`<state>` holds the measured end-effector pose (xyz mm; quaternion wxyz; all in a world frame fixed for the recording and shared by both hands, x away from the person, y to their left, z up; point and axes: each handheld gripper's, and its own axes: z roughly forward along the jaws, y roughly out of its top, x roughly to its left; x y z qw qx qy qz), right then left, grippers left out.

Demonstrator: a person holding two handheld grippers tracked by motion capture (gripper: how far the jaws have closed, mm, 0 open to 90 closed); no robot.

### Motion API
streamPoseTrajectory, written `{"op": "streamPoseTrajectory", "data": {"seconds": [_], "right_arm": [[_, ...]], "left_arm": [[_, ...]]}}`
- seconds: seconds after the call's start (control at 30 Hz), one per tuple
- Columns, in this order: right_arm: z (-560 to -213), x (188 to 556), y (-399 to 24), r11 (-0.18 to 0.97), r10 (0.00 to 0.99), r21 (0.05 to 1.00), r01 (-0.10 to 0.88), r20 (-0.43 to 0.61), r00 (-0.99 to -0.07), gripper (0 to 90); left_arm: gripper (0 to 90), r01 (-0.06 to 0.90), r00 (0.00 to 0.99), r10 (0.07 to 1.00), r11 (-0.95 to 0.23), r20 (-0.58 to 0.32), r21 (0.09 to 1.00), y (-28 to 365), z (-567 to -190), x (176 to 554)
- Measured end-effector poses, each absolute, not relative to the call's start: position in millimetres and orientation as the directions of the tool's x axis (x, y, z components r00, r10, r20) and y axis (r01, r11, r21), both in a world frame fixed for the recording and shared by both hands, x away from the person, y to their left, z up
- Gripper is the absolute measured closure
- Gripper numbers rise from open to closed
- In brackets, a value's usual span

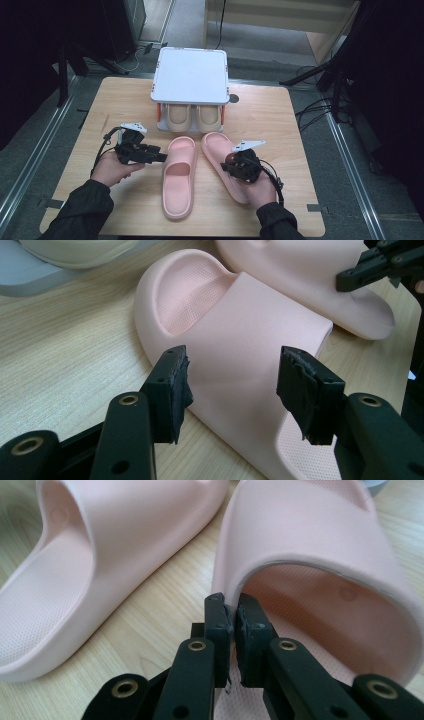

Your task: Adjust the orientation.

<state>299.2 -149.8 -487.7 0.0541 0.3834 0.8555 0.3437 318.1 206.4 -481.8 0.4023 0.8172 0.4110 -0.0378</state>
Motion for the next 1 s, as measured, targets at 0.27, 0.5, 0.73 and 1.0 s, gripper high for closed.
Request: {"op": "streamPoseTrajectory", "data": {"seconds": [0.27,0.5,0.73,1.0], "right_arm": [[-494,296,-131,0.501,0.690,0.616,0.607,0.139,-0.711,84.0],[-498,296,-122,0.505,0.666,0.623,0.598,0.160,-0.729,80.5],[-478,293,-137,0.441,0.648,0.679,0.587,0.212,-0.732,76.3],[-464,305,-177,0.379,0.680,0.715,0.587,0.215,-0.701,90.0]], "left_arm": [[48.6,0.676,0.682,0.632,-0.353,-0.367,0.647,205,-481,316],[50.9,0.657,0.696,0.624,-0.355,-0.354,0.665,204,-481,315],[56.8,0.651,0.698,0.625,-0.348,-0.350,0.675,208,-479,314],[64.9,0.660,0.692,0.630,-0.354,-0.354,0.662,210,-484,313]]}}
